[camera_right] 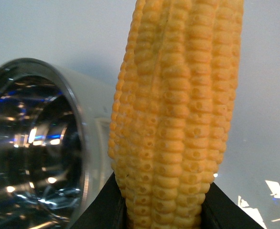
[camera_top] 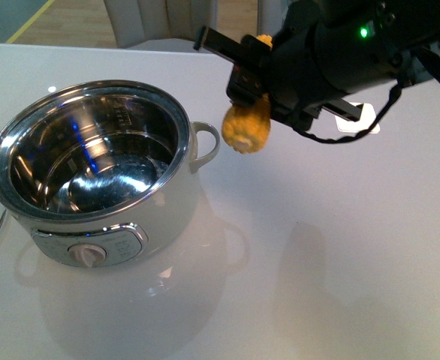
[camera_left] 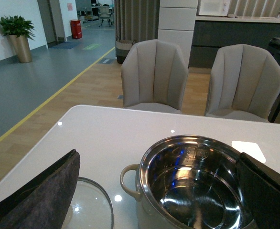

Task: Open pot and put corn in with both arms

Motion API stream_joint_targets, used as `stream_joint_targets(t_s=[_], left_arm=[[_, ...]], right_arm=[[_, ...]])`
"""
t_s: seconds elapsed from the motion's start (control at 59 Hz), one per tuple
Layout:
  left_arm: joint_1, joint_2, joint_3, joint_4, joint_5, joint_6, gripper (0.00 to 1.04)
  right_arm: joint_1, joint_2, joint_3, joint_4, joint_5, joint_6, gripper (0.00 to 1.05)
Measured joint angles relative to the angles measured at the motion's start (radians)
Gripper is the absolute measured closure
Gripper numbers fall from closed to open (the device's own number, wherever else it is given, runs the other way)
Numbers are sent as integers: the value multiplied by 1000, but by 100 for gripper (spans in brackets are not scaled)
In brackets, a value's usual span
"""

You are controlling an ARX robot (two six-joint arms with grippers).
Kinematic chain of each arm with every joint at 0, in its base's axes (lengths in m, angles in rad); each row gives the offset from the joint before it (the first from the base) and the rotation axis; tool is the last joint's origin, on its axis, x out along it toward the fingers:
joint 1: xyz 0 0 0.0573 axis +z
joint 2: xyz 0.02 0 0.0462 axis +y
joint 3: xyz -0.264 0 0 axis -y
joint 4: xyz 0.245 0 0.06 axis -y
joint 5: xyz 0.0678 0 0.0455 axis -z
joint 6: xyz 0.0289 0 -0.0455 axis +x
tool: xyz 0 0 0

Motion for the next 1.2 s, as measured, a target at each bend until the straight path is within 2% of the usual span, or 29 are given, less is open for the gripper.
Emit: stream_joint_targets(t_s=[0.339,0.679,1.204], left_arm=[[0,0,0,0,0,0,7],[0,0,0,0,0,0,7],[0,0,0,0,0,0,7]], right_arm=[[80,6,152,-34,-64,136,82],[162,93,224,-53,-99,210,82],[236,165,249,-107,-194,225,82]])
